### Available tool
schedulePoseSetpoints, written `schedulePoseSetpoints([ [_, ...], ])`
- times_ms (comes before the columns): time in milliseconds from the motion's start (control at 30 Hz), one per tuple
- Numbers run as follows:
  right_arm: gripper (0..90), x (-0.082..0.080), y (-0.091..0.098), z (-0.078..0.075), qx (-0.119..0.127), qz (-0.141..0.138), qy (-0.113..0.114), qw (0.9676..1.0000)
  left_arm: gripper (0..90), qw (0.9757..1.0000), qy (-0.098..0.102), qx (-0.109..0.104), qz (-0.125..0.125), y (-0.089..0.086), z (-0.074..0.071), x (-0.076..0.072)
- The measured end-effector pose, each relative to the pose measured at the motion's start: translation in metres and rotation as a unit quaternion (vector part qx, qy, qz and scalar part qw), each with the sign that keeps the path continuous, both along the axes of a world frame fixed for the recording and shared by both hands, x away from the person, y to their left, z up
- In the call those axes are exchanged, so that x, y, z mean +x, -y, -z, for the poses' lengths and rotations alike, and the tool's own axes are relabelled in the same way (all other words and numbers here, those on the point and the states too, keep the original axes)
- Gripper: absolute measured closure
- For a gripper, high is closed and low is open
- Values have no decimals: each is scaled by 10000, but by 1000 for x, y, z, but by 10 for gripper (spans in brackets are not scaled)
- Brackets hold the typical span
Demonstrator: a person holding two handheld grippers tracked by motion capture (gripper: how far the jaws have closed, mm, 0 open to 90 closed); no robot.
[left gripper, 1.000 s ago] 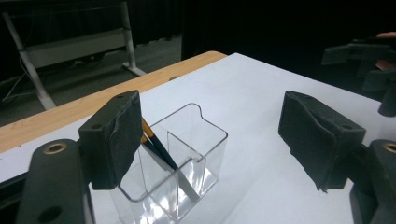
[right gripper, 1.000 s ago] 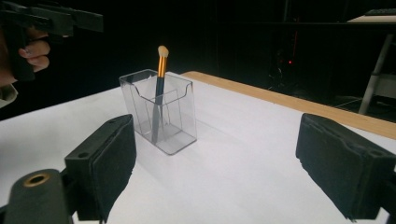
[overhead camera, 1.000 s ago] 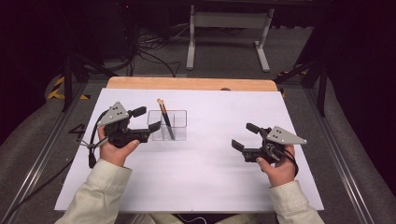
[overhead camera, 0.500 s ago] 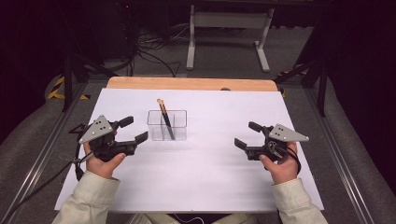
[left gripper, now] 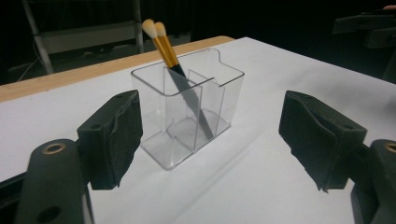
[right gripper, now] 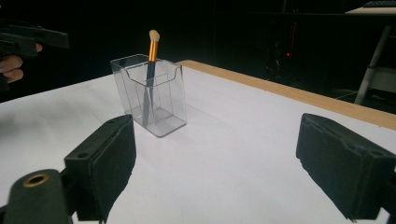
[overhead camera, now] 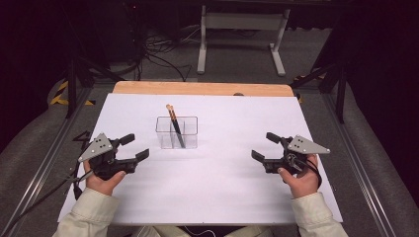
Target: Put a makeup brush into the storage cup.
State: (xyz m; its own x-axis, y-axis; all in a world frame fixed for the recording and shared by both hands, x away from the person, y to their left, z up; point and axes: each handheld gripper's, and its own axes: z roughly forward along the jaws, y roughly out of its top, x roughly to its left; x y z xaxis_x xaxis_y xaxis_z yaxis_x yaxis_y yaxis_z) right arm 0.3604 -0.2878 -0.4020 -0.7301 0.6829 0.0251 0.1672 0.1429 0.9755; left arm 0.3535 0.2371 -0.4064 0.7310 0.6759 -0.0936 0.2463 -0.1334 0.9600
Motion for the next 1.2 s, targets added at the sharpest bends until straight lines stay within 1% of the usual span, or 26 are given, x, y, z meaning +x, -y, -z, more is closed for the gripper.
schedulePoseSetpoints([
  [100, 131, -1, 3, 3, -15, -19, 3, 10000, 217, 9999, 22, -133, -26, -6, 7, -1],
  [167, 131, -3, 4, 5, -6, -23, 6, 10000, 216, 9998, -22, -172, -17, -9, 12, -1],
  [200, 131, -3, 4, 6, 3, -30, 8, 10000, 215, 9998, -22, -172, -17, -9, 12, -1],
  [233, 131, -3, 4, 6, 3, -30, 8, 10000, 215, 9999, -30, -159, -2, -11, 15, -1],
  [267, 131, -4, 5, 7, -8, -36, 16, 10000, 213, 9998, -6, -220, 18, -12, 19, -2],
  [300, 131, -4, 6, 9, -9, -47, 17, 10000, 213, 9997, -3, -231, 28, -13, 21, -3],
  [367, 131, -5, 7, 11, -10, -62, 31, 10000, 212, 9998, -56, -167, 22, -14, 26, -3],
  [433, 131, -5, 8, 12, 3, -77, 36, 10000, 212, 9998, -100, -139, -43, -15, 32, -4],
  [533, 131, -5, 9, 16, -45, -121, 41, 9999, 212, 9998, -161, -97, -50, -17, 39, -6],
  [567, 131, -5, 9, 17, -62, -126, 36, 9999, 212, 9998, -168, -115, -36, -18, 41, -6],
  [633, 131, -4, 10, 19, -119, -132, 38, 9998, 211, 9996, -189, -230, -7, -19, 44, -5],
  [667, 131, -4, 11, 21, -188, -84, 32, 9998, 208, 9995, -208, -254, 2, -19, 46, -5],
  [733, 131, -3, 11, 22, -228, -65, 12, 9997, 198, 9993, -236, -293, 43, -18, 48, -4],
  [800, 131, -3, 11, 24, -226, -65, -12, 9997, 188, 9994, -220, -271, 71, -16, 51, -3],
  [867, 131, -3, 10, 25, -225, -68, -27, 9997, 184, 9996, -223, -184, 56, -14, 53, -2],
  [1067, 133, -4, 7, 28, -255, -118, -74, 9996, 182, 9994, -256, -223, 26, -14, 54, -2],
  [1133, 133, -3, 7, 27, -224, -110, -51, 9997, 183, 9995, -246, -219, 31, -15, 53, -1],
  [1200, 132, -3, 8, 28, -195, -105, -76, 9997, 182, 9995, -228, -228, 17, -15, 53, -1],
])
